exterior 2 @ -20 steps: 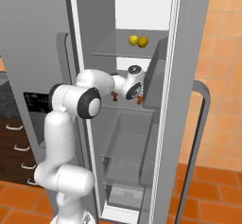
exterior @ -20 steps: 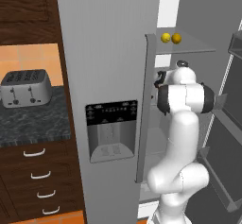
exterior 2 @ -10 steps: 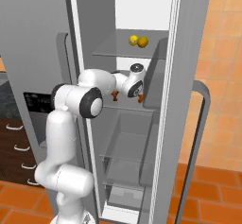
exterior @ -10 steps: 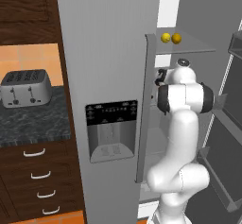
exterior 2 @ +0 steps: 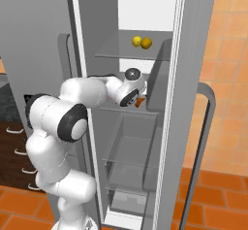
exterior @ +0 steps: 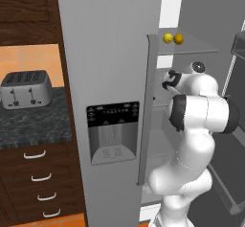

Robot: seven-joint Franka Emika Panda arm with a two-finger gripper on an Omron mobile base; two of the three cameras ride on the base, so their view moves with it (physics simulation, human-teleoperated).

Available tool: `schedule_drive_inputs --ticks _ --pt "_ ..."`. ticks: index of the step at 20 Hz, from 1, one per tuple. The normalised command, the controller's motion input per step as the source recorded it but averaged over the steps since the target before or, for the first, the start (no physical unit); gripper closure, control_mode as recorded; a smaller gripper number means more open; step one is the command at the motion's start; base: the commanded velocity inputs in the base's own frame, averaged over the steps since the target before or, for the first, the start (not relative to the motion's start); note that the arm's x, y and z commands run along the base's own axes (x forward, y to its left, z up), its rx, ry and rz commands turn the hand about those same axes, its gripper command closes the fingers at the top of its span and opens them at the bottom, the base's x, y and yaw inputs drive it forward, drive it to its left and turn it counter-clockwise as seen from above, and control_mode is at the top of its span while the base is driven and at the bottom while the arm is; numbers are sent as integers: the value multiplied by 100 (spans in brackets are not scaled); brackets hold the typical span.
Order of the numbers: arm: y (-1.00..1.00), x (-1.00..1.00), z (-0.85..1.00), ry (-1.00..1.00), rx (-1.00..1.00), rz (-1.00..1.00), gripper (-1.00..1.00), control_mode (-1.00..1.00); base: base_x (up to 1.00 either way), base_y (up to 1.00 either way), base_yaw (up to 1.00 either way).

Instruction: Place one lemon and one chicken drumstick in each tupperware on the nearby counter, to pack two identical lunches.

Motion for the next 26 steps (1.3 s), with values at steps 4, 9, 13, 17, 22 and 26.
schedule_drive_inputs --ticks 4,9,13,17,22,26 --pt "2 -100 100 10 10 -14 100 -100 0 0 0" --pt "5 -100 98 29 14 -15 100 -100 0 0 0" --pt "18 -100 10 21 0 -5 100 -100 0 0 0" --pt "11 -100 -20 7 0 -3 100 -100 0 0 0" --pt "17 -80 -8 2 0 2 100 100 -20 11 6" --pt "0 0 0 0 0 0 100 100 -65 47 69"
